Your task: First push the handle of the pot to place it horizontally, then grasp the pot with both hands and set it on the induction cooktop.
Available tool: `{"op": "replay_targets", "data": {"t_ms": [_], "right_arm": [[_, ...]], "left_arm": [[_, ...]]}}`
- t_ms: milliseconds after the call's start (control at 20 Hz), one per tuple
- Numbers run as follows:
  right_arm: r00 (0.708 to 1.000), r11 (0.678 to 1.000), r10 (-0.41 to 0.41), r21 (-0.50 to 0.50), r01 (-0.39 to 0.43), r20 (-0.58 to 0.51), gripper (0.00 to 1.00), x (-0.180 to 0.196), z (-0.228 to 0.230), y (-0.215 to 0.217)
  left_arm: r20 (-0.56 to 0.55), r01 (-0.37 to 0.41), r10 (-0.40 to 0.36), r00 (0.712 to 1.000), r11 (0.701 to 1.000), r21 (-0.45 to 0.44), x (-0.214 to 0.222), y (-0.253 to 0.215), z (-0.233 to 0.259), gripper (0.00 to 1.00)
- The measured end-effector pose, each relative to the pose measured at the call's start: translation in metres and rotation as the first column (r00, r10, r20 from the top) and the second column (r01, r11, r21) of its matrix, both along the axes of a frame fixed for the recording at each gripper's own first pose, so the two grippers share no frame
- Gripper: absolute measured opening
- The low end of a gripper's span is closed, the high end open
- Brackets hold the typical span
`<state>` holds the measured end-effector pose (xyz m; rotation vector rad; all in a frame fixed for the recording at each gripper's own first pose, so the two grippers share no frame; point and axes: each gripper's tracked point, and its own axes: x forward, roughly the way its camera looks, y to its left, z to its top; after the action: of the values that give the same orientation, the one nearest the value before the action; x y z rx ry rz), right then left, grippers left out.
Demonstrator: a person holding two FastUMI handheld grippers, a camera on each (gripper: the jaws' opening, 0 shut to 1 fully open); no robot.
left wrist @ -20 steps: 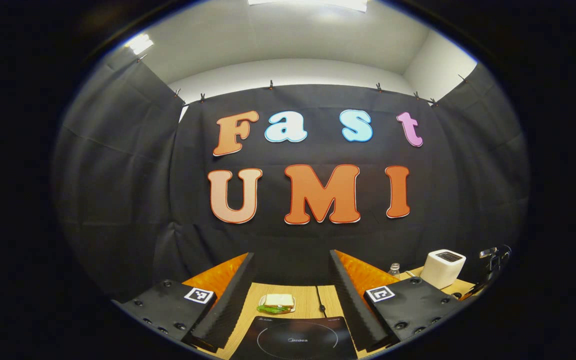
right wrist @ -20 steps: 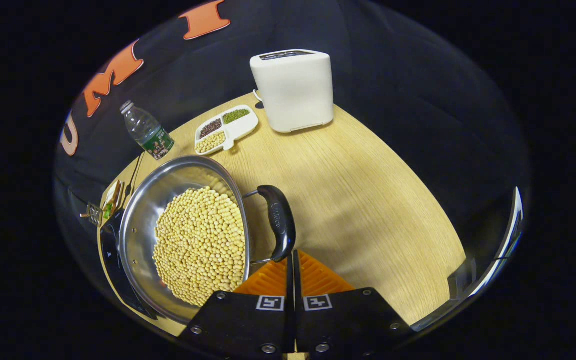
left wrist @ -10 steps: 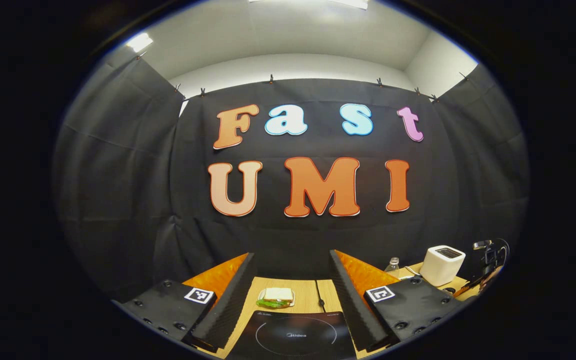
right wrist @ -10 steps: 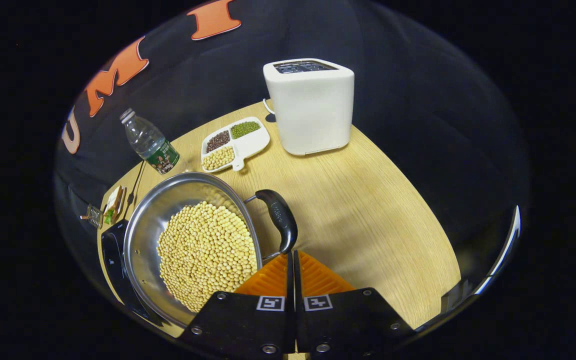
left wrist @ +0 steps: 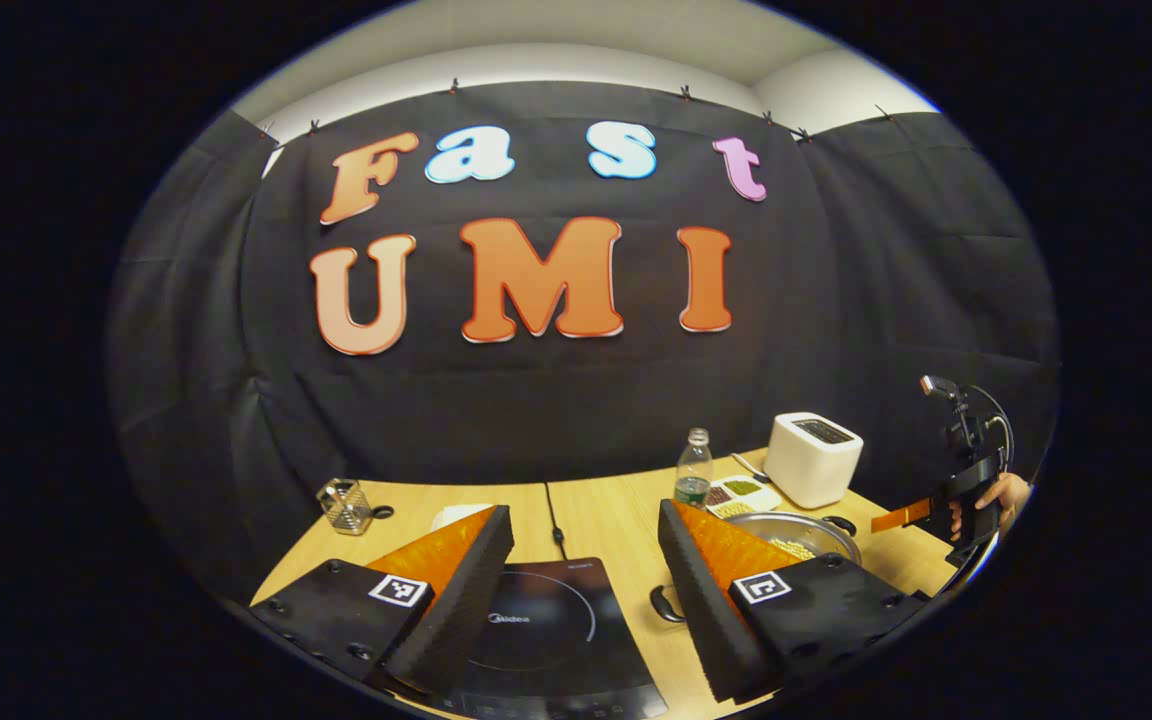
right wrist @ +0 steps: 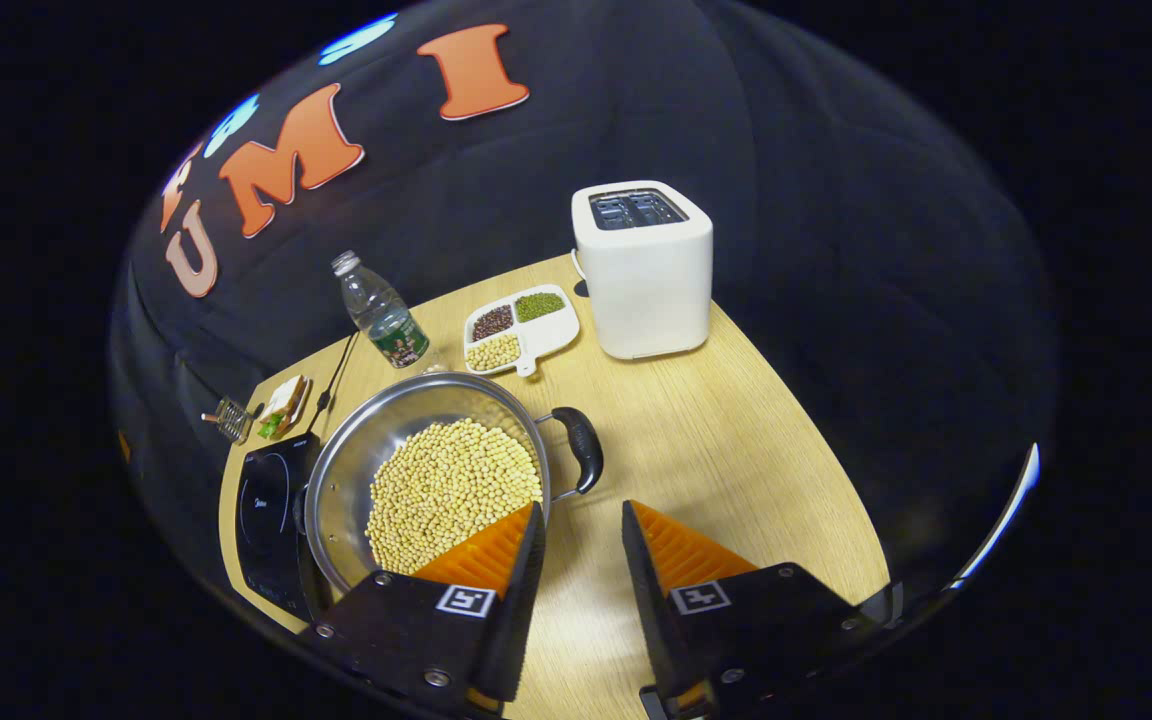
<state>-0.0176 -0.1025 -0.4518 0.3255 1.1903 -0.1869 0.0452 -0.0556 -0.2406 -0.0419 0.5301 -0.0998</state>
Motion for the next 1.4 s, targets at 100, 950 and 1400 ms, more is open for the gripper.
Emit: {"op": "replay_targets", "data": {"t_ms": [100, 950, 1400], "right_arm": [[1.000, 1.000, 0.020, 0.020, -0.020, 0.002, 0.62, -0.001, 0.004, 0.010], [0.989, 0.987, 0.133, -0.100, -0.127, 0.058, 0.87, 0.024, -0.008, -0.009], [0.987, 0.984, 0.158, -0.090, -0.154, 0.037, 0.87, 0.036, -0.036, -0.009]], "left_arm": [[-0.072, 0.018, -0.019, 0.997, 1.000, -0.018, -0.005, -0.019, -0.021, 0.95], [-0.445, 0.039, -0.050, 0.894, 0.999, -0.034, 0.009, -0.117, -0.176, 0.96], [-0.475, 0.034, -0.003, 0.880, 0.998, 0.057, 0.023, -0.111, -0.213, 0.96]]}}
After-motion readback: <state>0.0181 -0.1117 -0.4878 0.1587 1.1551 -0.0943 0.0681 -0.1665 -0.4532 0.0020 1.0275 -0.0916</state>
